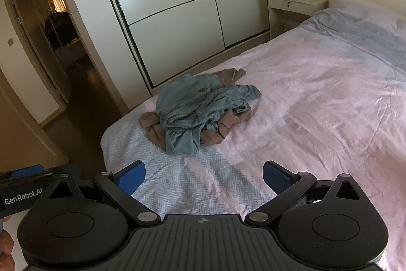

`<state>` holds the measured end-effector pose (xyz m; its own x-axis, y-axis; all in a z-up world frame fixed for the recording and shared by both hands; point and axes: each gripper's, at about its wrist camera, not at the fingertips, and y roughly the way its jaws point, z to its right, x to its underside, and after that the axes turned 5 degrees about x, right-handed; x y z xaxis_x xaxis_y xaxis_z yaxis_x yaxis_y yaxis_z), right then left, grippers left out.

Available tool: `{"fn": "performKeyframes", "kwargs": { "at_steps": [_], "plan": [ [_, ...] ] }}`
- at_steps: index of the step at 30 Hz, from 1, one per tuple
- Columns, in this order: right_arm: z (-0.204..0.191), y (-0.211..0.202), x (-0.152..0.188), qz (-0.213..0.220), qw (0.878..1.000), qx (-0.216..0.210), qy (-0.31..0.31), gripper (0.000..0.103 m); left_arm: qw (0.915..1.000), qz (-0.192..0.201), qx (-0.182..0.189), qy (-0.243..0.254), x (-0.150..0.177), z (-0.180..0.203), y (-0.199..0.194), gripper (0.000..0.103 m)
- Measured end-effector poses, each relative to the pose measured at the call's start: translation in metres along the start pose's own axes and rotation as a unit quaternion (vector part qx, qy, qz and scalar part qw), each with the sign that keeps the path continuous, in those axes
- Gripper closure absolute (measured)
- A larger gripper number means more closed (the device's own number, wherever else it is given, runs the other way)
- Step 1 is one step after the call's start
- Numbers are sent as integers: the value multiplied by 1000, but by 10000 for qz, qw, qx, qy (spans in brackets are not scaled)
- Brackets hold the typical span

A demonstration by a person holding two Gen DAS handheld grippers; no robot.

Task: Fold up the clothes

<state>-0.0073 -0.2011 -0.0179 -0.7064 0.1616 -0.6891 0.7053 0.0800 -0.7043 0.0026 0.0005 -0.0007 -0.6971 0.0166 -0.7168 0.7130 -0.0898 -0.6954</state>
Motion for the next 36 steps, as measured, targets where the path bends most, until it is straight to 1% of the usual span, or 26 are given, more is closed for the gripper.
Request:
{"fn": "performKeyframes", "kwargs": {
  "at_steps": [10, 13, 36],
  "plan": [
    [5, 5, -5, 20, 10000, -19, -2, 2, 10000, -35, 35, -7, -9, -9, 11, 34],
    [11, 6, -7, -6, 10000, -41, -12, 2, 10000, -41, -31, -32, -8, 5, 7, 34],
    [31, 2, -12, 27, 9999, -161, -9, 2, 9999, 26, -150, -51, -6, 29, 6, 34]
  ]
}}
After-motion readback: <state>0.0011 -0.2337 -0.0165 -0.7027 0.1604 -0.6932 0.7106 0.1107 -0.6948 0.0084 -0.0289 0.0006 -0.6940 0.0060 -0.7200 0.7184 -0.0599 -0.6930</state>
